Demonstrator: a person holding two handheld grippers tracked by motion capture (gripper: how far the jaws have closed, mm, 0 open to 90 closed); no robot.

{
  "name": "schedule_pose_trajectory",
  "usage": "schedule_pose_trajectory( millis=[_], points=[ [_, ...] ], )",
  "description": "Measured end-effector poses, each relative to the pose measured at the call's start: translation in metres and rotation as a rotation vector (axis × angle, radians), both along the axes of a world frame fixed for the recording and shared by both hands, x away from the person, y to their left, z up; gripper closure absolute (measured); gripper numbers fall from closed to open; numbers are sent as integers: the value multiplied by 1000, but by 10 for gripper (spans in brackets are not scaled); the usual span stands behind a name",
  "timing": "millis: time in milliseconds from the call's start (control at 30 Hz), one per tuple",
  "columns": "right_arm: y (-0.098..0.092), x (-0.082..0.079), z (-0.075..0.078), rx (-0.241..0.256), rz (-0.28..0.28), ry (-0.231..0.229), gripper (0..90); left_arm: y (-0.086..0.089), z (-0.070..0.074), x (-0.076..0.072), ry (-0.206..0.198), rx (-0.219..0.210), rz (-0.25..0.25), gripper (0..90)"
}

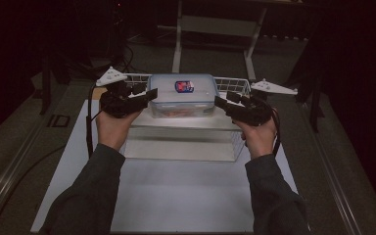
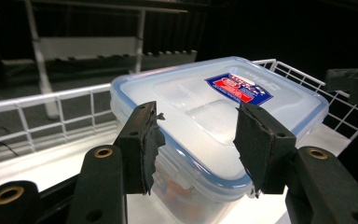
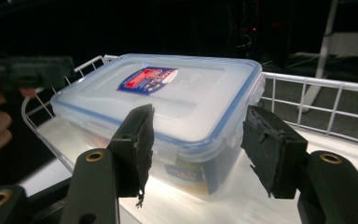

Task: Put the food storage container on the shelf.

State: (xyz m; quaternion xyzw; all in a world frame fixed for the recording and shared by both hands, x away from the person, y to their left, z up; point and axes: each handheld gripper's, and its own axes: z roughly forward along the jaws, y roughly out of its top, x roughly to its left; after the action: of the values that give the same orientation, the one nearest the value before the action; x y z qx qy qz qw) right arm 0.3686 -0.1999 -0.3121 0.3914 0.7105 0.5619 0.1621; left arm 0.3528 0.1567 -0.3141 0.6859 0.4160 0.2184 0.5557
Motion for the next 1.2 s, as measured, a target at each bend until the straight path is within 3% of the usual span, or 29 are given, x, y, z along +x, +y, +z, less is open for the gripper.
schedule_pose_trajectory(
  millis=[133, 333, 567, 800, 967, 1200],
  points=[
    [-3, -13, 2, -63, 29, -63, 422, 0, 5, -13, -47, 49, -6, 485],
    [-12, -29, -1, -97, 63, -87, 424, 6, 6, -35, -82, 111, -40, 474],
    [-22, -47, -16, -132, 88, -103, 424, 18, -6, -56, -78, 130, -61, 471],
    [-31, -60, -42, -204, 114, -87, 420, 31, -39, -74, -33, 178, -81, 462],
    [-34, -69, -58, -236, 133, -71, 416, 42, -62, -83, -8, 146, -97, 453],
    [-43, -81, -79, -241, 144, -38, 414, 61, -93, -93, 40, 141, -82, 448]
  ],
)
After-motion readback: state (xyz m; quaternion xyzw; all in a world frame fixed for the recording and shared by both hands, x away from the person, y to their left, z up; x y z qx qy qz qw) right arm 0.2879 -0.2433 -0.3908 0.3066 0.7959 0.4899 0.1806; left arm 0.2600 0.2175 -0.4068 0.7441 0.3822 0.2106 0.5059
